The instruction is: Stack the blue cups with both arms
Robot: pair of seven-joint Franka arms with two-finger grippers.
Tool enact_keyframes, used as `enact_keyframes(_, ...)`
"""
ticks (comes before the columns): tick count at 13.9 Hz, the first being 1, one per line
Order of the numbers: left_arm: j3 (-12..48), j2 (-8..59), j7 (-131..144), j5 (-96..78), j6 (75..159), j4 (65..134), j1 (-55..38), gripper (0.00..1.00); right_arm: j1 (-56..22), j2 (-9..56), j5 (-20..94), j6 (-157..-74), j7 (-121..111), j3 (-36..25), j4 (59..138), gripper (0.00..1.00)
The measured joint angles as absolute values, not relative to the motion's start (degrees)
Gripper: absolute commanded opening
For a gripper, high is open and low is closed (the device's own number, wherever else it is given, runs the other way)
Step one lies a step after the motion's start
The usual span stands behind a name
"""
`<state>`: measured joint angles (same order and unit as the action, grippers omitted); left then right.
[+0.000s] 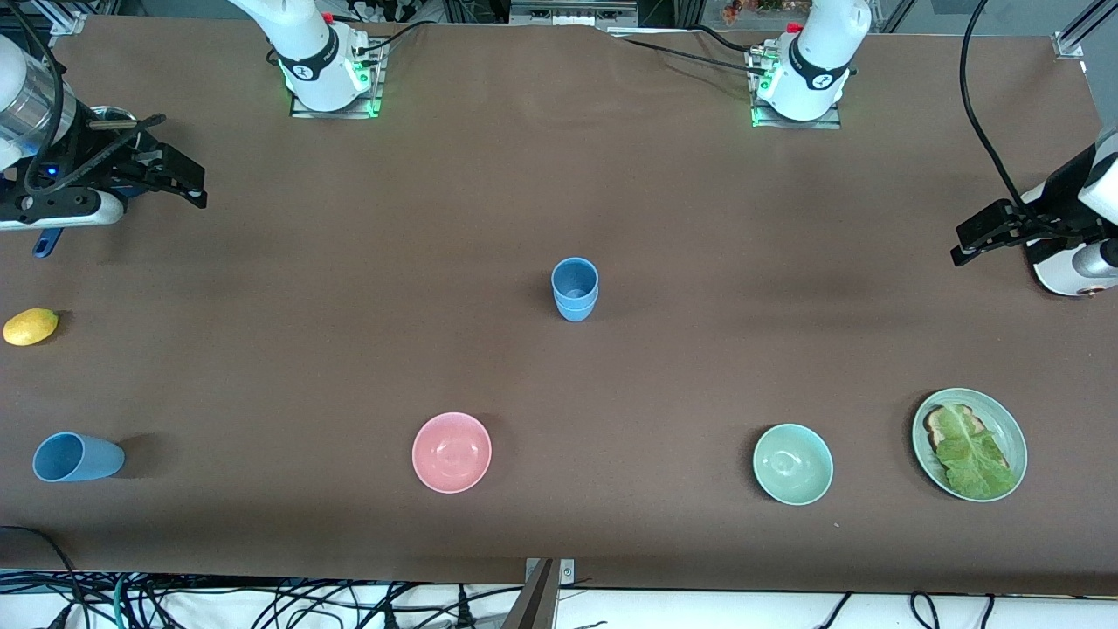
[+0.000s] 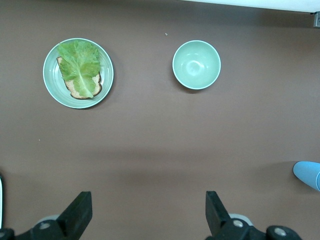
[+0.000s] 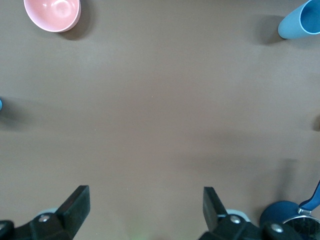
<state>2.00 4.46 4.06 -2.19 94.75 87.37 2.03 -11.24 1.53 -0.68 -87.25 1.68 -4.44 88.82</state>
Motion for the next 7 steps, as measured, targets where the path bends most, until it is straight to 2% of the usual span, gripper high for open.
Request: enact_keyframes(7,1.94,4.43,4.09,-1.95,91.41,85.51,2.03,1.0,-11.24,1.53,-0.71,-87.25,1.68,-4.44,88.78,1.0)
